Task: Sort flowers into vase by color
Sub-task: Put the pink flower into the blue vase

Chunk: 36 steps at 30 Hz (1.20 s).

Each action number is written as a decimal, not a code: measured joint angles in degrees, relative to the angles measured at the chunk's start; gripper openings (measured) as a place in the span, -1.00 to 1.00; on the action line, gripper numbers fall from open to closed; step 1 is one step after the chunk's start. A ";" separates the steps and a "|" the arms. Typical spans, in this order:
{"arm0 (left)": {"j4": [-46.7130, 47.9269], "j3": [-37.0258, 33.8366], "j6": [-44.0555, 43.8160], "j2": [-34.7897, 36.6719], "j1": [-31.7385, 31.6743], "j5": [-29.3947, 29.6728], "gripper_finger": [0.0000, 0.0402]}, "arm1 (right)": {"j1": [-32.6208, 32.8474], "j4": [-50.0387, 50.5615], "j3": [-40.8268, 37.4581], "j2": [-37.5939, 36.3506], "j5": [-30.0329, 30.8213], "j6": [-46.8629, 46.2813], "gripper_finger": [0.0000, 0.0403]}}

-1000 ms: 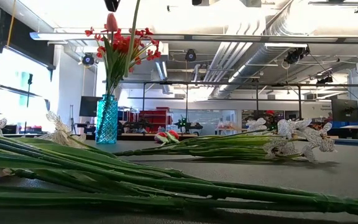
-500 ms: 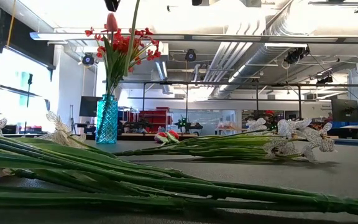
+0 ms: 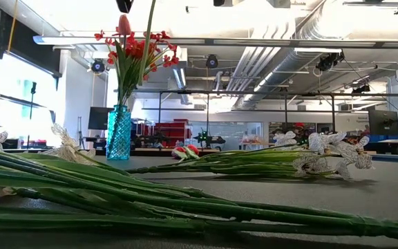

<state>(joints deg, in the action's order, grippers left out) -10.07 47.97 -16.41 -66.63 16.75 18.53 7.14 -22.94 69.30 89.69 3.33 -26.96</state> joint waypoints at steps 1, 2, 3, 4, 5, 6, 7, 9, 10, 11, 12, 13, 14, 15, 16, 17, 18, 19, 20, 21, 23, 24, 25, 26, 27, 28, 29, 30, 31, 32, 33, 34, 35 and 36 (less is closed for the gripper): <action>0.00 0.00 0.01 0.00 0.00 0.03 -1.00 | 0.00 0.00 0.00 0.00 0.00 -0.02 -1.00; 0.00 0.00 0.01 0.00 0.00 0.06 -1.00 | 0.00 0.00 0.00 0.00 0.00 -0.01 -1.00; 0.00 0.00 0.01 0.00 0.00 0.11 -1.00 | 0.00 0.00 0.00 0.00 0.00 -0.01 -1.00; 0.00 0.00 0.03 0.00 0.00 0.14 -1.00 | 0.00 0.00 0.00 0.00 -0.02 -0.02 -1.00; 0.00 0.00 0.03 0.00 0.00 0.14 -1.00 | 0.00 0.00 0.00 0.00 -0.02 -0.02 -1.00; 0.00 0.00 0.03 0.00 0.00 0.14 -1.00 | 0.00 0.00 0.00 0.00 -0.05 -0.02 -1.00; 0.00 0.00 0.03 0.00 0.00 0.14 -1.00 | 0.00 0.00 0.00 0.00 -0.08 0.00 -1.00; 0.01 0.00 0.05 0.00 0.00 0.12 -1.00 | 0.00 0.00 0.00 0.00 -0.13 0.02 -1.00; 0.02 0.00 0.03 0.00 0.00 0.12 -1.00 | 0.00 0.03 0.00 0.00 -0.15 0.19 -1.00; 0.10 0.00 0.03 0.00 0.00 0.12 -1.00 | 0.00 0.06 0.00 0.00 -0.15 0.31 -1.00; 0.27 0.00 0.05 0.02 0.00 0.12 -1.00 | 0.00 0.15 0.00 0.00 -0.15 0.60 -1.00; 0.48 0.00 0.03 0.04 0.00 0.14 -1.00 | 0.00 0.30 0.00 0.00 -0.17 1.23 -1.00; 0.76 0.00 0.02 0.04 0.00 0.14 -1.00 | 0.00 0.46 0.00 0.00 -0.17 1.71 -1.00; 1.07 0.00 -0.03 0.04 0.00 0.14 -1.00 | 0.00 0.56 0.00 0.02 -0.19 2.34 -1.00; 1.30 0.00 -0.37 0.04 0.00 0.14 -1.00 | 0.02 0.63 0.00 0.02 -0.20 3.05 -1.00; 1.50 0.00 -0.71 0.04 0.00 0.11 -1.00 | 0.02 0.66 0.00 0.02 -0.22 3.77 -1.00; 1.56 0.00 -0.89 0.04 -0.02 -0.06 -1.00 | 0.02 0.67 0.00 0.04 -0.26 4.49 -1.00; 1.57 0.00 -0.89 0.04 -0.02 -0.41 -1.00 | 0.02 0.67 0.00 0.04 -0.36 5.10 -1.00; 1.57 0.00 -0.91 0.04 -0.02 -0.78 -1.00 | 0.02 0.68 0.00 0.04 -0.39 5.70 -1.00; 1.59 0.00 -0.93 0.04 -0.02 -1.08 -1.00 | 0.02 0.68 0.00 0.04 -0.39 6.30 -1.00; 1.96 0.00 -0.93 0.38 -0.02 -1.32 -1.00 | -0.02 0.66 0.00 0.04 -0.38 7.19 -1.00; 2.35 0.00 -0.95 0.73 -0.02 -1.37 -1.00 | -0.02 0.61 -0.02 0.04 -0.37 7.81 -1.00; 2.61 0.00 -0.95 1.03 -0.02 -1.36 -1.00 | -0.02 0.48 -0.02 0.04 -0.37 8.41 -1.00; 2.84 0.00 -0.95 1.23 -0.02 -1.36 -1.00 | -0.02 0.42 0.00 0.04 -0.37 9.00 -1.00; 3.21 0.00 -0.95 1.49 -0.03 -1.36 -1.00 | -0.02 0.42 0.00 0.04 -0.37 9.35 -1.00; 3.69 0.00 -0.95 1.73 -0.09 -1.36 -1.00 | -0.02 0.46 -0.02 0.04 -0.35 9.51 -1.00; 3.77 0.00 -1.02 1.77 -0.32 -1.39 -1.00 | -0.02 0.44 -0.02 0.06 -0.31 9.84 -1.00; 3.64 0.00 -1.40 1.77 -0.52 -1.38 -1.00 | -0.08 0.42 -0.02 0.07 -0.32 10.34 -1.00; 3.67 0.00 -1.58 1.77 -0.75 -1.45 -1.00 | -0.15 0.42 -0.02 0.04 -0.39 10.57 -1.00; 3.67 0.00 -1.97 1.77 -0.92 -1.55 -1.00 | -0.38 0.39 -0.01 0.04 -0.58 10.72 -1.00; 3.71 0.00 -2.41 1.77 -1.07 -1.58 -1.00 | -0.52 0.39 -0.01 0.04 -0.98 10.74 -1.00; 3.71 0.00 -2.60 1.77 -1.18 -1.57 -1.00 | -0.76 0.33 -0.02 0.04 -1.64 10.62 -1.00; 3.68 0.00 -2.83 1.77 -1.34 -1.57 -1.00 | -0.95 0.15 -0.02 0.04 -2.19 10.45 -1.00; 3.70 0.00 -2.85 1.77 -1.48 -1.59 -1.00 | -1.16 -0.02 -0.02 0.04 -2.34 9.98 -1.00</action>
<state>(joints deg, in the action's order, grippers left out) -6.37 47.97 -19.27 -64.86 15.28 16.94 5.98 -22.96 69.28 89.73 0.99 -16.98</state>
